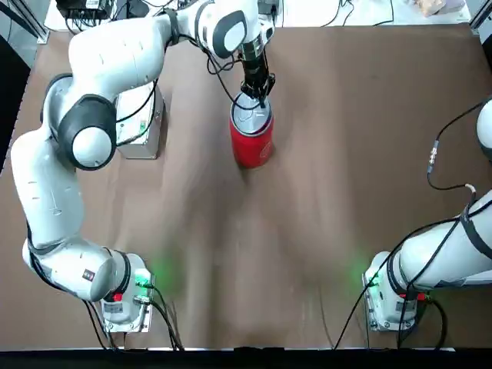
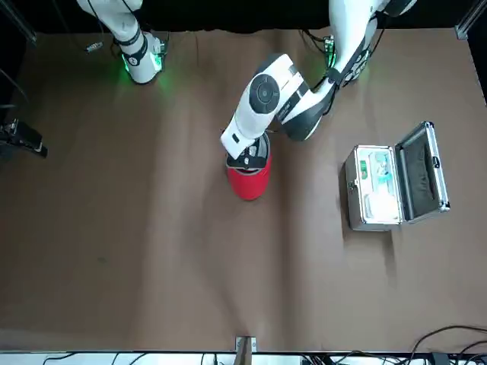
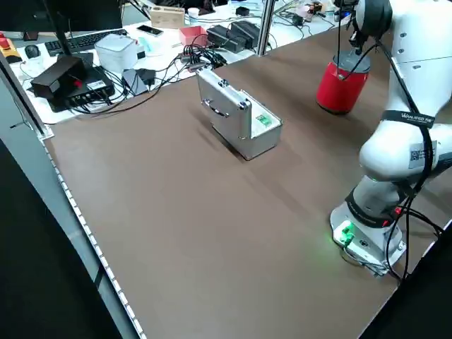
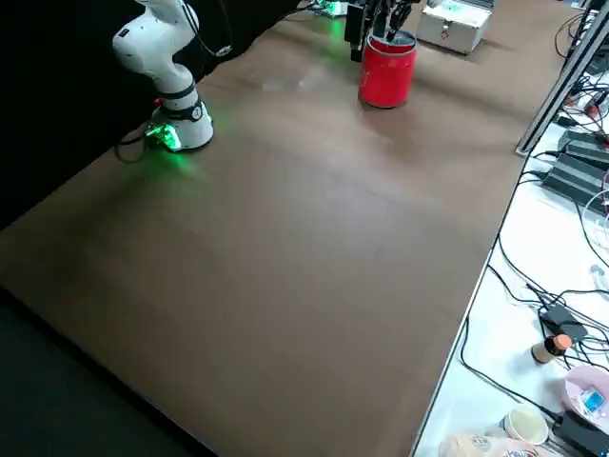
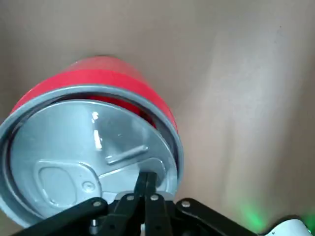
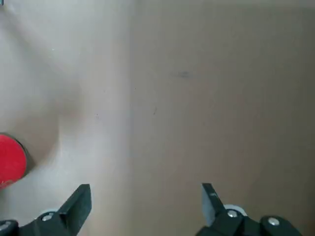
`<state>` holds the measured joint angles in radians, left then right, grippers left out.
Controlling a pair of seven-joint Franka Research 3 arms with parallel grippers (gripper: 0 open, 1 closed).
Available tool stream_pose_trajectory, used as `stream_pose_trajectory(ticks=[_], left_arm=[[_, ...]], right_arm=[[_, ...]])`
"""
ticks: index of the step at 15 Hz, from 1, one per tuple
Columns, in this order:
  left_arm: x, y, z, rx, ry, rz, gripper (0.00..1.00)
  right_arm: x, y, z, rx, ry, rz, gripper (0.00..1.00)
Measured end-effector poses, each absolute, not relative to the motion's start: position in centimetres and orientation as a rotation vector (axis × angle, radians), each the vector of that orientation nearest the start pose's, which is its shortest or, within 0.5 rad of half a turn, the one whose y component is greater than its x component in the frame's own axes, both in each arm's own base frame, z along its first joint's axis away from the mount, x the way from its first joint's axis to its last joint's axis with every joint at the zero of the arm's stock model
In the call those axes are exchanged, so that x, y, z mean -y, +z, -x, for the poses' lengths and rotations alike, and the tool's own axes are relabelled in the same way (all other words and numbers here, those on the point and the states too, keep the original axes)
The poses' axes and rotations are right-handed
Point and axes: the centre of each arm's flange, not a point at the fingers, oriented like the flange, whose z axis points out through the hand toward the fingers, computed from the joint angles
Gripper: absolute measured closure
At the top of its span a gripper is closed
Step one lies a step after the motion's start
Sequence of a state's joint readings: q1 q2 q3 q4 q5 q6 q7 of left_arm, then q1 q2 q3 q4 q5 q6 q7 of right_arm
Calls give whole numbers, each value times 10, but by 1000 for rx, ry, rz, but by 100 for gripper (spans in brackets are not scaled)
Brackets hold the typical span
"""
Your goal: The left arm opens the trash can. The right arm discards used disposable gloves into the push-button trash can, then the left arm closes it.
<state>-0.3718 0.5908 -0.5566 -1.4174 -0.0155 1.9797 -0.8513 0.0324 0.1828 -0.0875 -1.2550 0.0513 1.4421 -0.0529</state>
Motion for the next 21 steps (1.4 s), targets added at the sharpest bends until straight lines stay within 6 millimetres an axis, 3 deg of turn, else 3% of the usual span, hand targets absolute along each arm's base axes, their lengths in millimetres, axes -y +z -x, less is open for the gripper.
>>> stream_pose_trajectory(ticks=[8,21], left_arm=[[523,384,-483,4,342,3341,99],[530,381,-477,29,284,3311,99]], right_arm=[[20,657,-598,7,-33,3079,1],[23,656,-598,9,-32,3066,1]])
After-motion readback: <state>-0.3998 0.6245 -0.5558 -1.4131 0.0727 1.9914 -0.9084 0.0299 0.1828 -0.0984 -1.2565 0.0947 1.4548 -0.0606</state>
